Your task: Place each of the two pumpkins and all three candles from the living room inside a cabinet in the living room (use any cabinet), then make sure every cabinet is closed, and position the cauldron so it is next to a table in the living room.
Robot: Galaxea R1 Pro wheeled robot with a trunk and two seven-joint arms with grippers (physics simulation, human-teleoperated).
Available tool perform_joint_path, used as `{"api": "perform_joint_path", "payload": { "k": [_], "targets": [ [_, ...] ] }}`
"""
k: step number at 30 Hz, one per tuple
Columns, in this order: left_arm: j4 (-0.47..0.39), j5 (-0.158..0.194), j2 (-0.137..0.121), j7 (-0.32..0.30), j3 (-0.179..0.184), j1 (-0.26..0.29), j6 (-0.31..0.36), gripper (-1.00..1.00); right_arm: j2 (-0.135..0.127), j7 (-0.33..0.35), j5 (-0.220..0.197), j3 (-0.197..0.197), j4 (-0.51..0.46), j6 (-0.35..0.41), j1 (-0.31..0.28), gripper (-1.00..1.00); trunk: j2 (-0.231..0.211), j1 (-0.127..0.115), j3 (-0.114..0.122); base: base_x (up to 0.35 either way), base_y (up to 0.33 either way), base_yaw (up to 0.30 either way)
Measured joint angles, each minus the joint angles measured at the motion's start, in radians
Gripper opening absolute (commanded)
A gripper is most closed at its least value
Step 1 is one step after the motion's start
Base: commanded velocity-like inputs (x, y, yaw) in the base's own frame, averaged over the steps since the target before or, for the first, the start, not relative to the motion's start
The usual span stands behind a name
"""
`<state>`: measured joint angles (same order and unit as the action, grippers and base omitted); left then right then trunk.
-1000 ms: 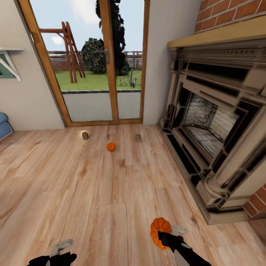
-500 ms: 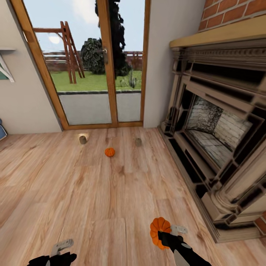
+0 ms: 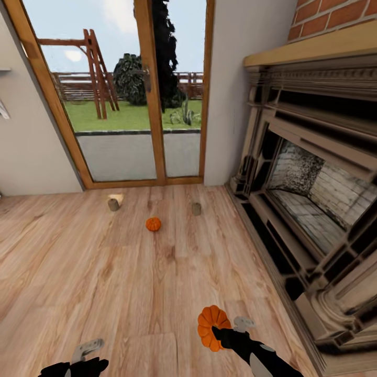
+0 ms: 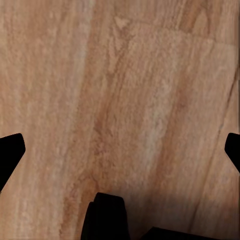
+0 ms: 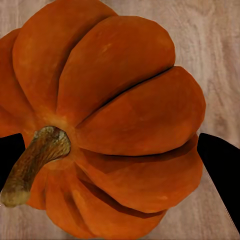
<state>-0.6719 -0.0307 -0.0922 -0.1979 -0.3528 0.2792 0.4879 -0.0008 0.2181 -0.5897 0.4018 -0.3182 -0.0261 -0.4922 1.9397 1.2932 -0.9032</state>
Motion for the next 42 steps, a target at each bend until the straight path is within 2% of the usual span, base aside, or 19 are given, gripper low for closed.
{"api": "perform_joint_path", "payload": {
  "k": [17,42],
  "targets": [
    [0.000,0.000,-0.001,0.000,0.000,0.000,0.000,1.00,0.001,0.003,-0.001,-0.002,0.003,-0.001,0.000,-1.00,0.000,0.000,0.000,0.323,0.024,0.000],
    [0.000,0.000,-0.002,0.000,0.000,0.000,-0.001,1.00,0.001,0.006,-0.001,-0.002,0.003,-0.002,0.000,-1.00,0.000,0.000,0.000,0.317,0.150,0.000]
  ]
}}
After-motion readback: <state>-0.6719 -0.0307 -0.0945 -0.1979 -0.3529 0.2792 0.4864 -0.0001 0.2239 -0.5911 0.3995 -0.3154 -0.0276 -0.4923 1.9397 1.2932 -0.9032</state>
